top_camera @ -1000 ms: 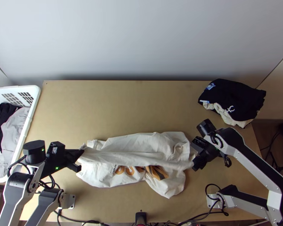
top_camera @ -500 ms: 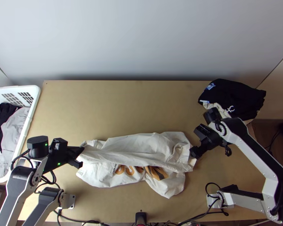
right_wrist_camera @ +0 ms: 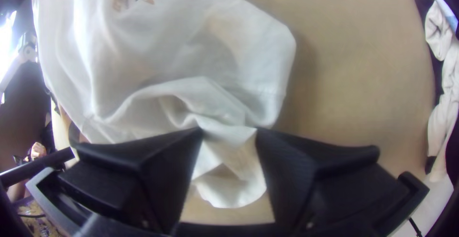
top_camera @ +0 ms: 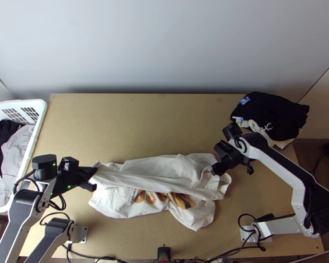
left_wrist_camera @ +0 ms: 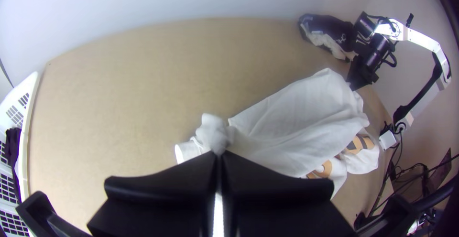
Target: Fold the t-shirt
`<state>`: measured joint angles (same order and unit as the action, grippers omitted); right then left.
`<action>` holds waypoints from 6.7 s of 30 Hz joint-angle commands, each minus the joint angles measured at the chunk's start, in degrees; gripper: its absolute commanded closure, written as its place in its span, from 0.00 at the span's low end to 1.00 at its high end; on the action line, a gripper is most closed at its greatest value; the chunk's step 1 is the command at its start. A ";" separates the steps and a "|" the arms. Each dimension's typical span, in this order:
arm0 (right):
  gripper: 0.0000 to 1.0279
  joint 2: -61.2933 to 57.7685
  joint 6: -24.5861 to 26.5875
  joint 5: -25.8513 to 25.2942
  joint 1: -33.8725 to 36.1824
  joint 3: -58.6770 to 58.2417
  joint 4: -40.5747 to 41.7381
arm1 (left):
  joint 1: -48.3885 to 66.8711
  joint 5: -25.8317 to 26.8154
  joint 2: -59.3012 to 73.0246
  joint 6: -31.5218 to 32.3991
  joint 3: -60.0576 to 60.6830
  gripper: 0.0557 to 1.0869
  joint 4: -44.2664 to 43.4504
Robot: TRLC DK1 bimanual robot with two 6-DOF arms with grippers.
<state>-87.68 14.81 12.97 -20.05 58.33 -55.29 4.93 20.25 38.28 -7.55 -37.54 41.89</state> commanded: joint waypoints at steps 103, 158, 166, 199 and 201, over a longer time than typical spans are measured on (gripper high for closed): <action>0.97 29.58 -5.67 -8.49 0.63 16.21 17.49 | -1.59 -9.26 1.09 7.20 -12.91 0.97 -20.97; 0.97 -39.06 3.91 -17.19 3.09 31.76 72.51 | -4.40 -21.22 77.29 0.70 -30.22 0.97 -82.67; 0.97 -40.99 3.39 -19.74 1.86 33.52 72.51 | -4.05 -21.31 80.72 0.26 -31.54 0.97 -85.48; 0.97 3.13 -7.51 -17.28 -8.42 -2.51 54.58 | -4.31 -20.51 43.63 1.75 9.41 0.97 -84.52; 0.97 6.12 -8.13 -16.22 -9.30 -4.01 51.86 | -4.14 -20.60 40.38 1.75 11.52 0.97 -82.32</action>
<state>-91.61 9.52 -5.28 -26.87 59.24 5.08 0.62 -0.23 88.16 -6.02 -34.13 -43.81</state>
